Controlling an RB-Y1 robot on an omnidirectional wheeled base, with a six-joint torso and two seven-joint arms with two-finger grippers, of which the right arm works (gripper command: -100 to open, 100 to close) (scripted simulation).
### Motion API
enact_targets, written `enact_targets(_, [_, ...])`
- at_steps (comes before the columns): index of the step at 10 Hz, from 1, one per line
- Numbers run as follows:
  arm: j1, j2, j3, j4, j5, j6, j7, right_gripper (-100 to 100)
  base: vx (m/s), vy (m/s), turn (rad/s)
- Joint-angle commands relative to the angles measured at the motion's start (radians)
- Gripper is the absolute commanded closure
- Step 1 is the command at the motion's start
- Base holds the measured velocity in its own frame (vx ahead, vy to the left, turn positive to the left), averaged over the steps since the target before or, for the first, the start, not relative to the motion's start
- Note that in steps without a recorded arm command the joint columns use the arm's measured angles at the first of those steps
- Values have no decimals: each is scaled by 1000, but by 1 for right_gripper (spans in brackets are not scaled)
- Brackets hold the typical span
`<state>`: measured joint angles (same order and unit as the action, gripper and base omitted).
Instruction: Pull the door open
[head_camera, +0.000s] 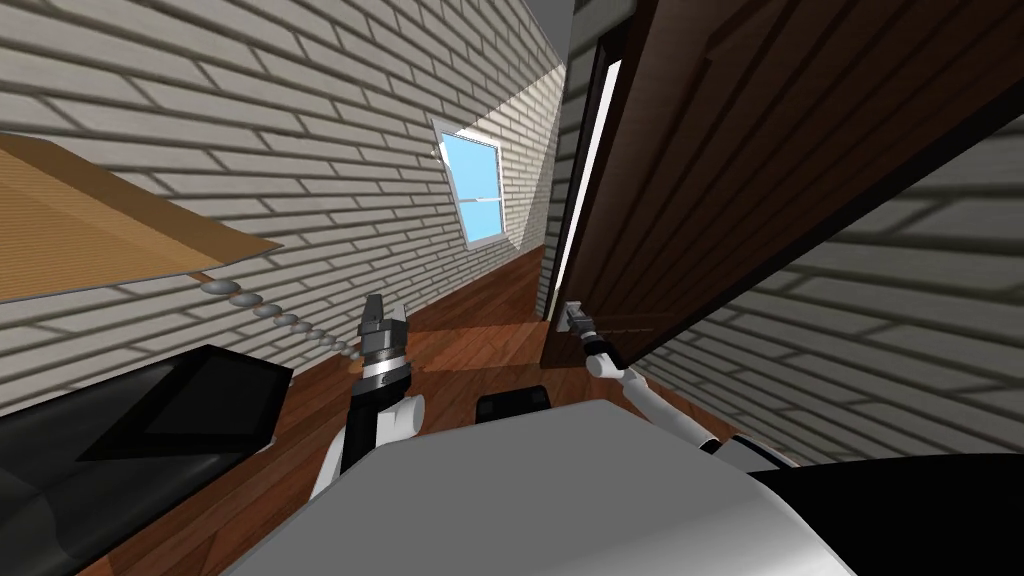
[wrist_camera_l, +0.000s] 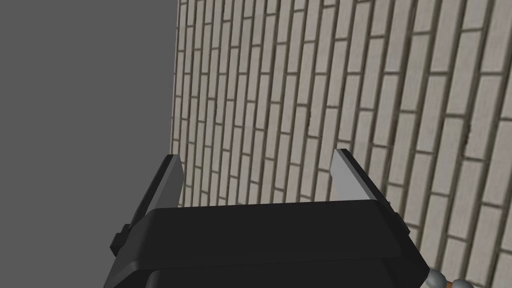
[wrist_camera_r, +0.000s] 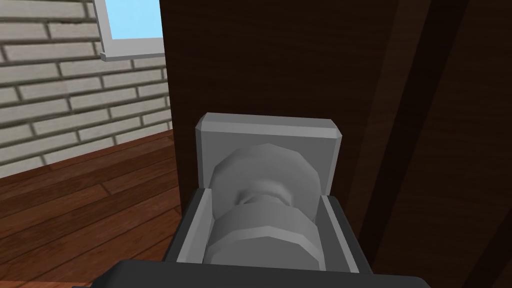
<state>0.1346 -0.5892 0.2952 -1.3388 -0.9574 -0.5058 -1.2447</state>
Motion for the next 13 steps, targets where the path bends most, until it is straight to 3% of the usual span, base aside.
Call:
enact_targets(1, [6,-16,14,-6,2,-10,-14,100,-120,-44,121])
enact_targets(3, [12,-30,26,-12,4,-20,-26,100,-183,-59,107])
enact_targets(9, [40,-98,86,-39,13,-64,-85,100,-199,-69,126])
enact_targets(11, [47,-116,101,-46,15,-76,-101,100,-196,-76,100])
enact_targets(12, [44,-111,94,-45,14,-72,-94,100,-93,-34,31])
enact_targets(13, [51,-126,110,-48,19,-84,-110,100,-130,-62,127])
